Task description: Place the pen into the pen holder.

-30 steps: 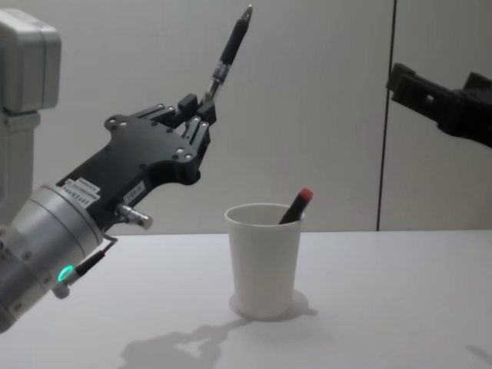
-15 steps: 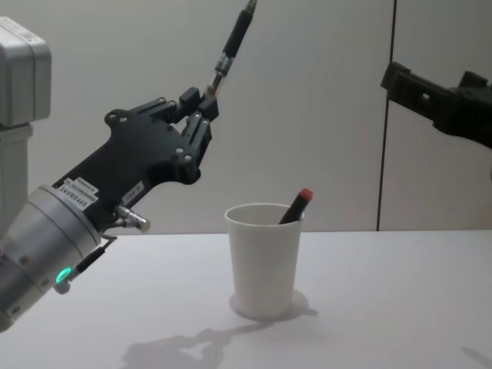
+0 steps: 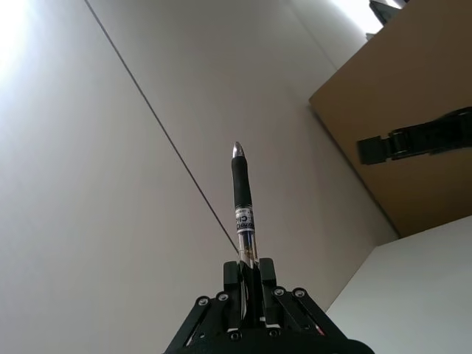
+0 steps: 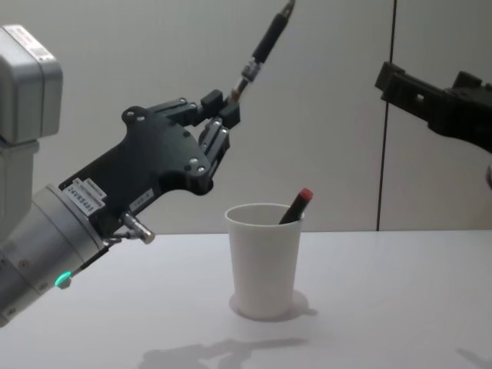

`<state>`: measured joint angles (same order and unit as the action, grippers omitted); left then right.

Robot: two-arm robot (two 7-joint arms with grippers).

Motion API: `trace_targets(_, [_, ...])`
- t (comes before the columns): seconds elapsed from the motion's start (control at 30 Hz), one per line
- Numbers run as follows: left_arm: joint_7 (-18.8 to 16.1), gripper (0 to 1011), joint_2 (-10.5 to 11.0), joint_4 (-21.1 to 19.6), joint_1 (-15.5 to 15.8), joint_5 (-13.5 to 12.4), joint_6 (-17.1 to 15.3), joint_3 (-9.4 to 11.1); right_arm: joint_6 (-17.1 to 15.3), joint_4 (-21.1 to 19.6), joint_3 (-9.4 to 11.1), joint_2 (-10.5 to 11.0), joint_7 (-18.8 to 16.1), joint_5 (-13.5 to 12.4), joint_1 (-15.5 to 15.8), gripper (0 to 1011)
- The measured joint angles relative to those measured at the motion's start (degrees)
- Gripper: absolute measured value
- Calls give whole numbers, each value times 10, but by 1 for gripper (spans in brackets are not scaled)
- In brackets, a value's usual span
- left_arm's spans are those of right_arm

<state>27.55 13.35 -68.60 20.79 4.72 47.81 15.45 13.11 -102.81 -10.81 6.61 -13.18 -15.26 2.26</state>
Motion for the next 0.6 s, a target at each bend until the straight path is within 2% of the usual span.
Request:
trace_targets(0.43, [14,175,4,-2,3,-25,10,-2,5,2,-2,0,-10,-4,1,1001])
trace_targets(0.6, [17,174,4,-2,4,-30,11,-3,6,4,-2,0,-29,-26,0,1001])
